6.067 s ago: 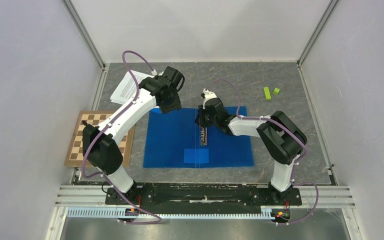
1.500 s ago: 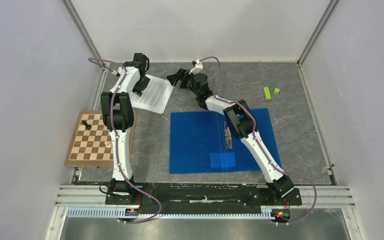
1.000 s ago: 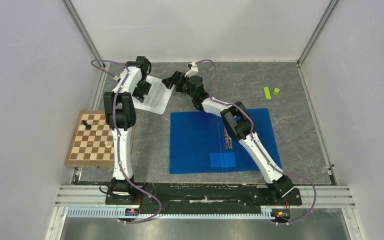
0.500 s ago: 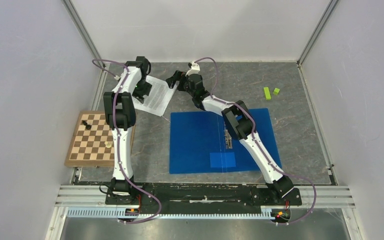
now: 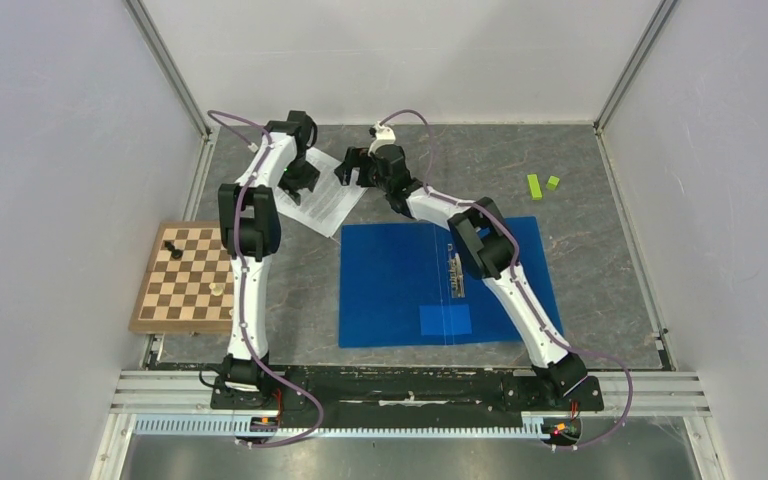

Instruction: Put the files into the folder

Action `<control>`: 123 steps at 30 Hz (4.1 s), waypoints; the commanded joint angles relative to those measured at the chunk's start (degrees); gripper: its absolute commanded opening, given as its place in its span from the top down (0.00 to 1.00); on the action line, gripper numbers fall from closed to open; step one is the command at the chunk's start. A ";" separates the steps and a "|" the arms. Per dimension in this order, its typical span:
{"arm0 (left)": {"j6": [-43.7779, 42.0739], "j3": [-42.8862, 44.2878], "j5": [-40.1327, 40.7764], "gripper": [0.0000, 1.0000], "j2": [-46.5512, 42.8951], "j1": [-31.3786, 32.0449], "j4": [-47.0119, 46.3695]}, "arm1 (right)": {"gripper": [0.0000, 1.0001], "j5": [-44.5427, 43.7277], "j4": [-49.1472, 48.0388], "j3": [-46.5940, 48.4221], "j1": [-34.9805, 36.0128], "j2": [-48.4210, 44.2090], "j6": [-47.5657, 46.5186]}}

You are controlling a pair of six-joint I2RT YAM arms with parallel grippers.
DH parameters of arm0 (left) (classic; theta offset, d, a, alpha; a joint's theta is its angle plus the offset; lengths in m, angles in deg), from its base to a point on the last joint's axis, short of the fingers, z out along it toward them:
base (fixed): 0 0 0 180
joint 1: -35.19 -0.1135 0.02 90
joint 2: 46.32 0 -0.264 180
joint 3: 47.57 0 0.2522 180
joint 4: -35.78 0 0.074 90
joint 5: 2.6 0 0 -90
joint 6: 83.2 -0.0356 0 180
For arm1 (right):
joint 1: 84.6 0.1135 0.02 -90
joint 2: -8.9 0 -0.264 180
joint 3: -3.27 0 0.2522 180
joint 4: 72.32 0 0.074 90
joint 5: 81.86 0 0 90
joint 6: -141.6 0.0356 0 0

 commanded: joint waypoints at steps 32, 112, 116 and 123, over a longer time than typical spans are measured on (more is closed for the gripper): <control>-31.33 7.84 -15.05 0.40 8.12 8.73 1.16 | 0.03 8.87 23.84 -27.78 -8.24 -25.09 -4.38; -31.46 12.68 -23.30 0.43 11.10 5.87 1.02 | 0.41 31.57 7.68 -18.02 -8.07 -11.59 19.86; -31.32 12.95 -23.73 0.43 10.62 6.12 1.02 | 0.53 29.49 9.93 -16.24 -7.72 -10.42 18.17; -30.97 13.73 -24.28 0.38 4.74 6.81 0.93 | 1.00 22.42 14.18 -14.33 -6.99 -11.53 13.24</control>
